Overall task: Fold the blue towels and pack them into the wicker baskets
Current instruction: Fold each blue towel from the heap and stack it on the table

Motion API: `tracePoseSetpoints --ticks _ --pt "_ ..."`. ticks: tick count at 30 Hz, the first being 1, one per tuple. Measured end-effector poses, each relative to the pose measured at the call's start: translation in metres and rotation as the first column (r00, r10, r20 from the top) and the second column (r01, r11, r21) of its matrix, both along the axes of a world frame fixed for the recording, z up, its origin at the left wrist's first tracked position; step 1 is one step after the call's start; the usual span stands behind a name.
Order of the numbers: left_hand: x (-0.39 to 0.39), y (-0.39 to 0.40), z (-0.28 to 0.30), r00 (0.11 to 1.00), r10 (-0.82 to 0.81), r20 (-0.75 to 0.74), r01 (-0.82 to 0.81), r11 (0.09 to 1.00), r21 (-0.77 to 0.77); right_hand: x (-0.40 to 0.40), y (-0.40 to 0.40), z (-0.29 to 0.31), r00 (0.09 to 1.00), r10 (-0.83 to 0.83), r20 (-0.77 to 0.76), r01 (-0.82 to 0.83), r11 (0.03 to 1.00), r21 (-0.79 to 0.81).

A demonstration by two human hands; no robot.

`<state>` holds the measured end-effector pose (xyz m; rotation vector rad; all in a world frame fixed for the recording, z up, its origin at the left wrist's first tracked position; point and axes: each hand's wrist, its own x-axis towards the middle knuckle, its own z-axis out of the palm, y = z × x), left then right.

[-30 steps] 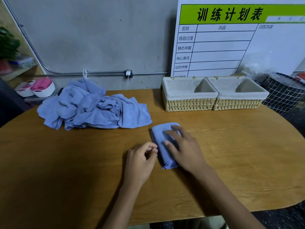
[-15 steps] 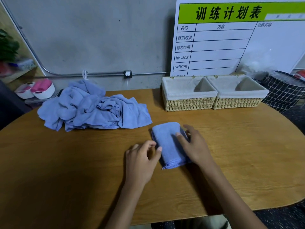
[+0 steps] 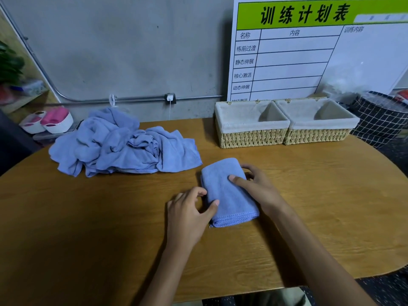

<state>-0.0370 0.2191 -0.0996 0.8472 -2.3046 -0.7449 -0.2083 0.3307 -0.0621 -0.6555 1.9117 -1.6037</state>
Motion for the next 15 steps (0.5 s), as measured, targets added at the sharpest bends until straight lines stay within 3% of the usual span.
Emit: tracePoseSetpoints --ticks 5,15 --pt "0.0 0.0 0.0 1.0 0.01 0.003 -0.01 1.0 0.003 0.006 0.002 -0.005 0.999 0.054 -0.007 -0.054 0.996 -0.075" --pt "0.001 0.001 0.002 1.0 0.002 0.004 -0.002 1.0 0.015 0.006 0.002 -0.019 0.996 0.001 -0.084 -0.012 0.992 -0.127"
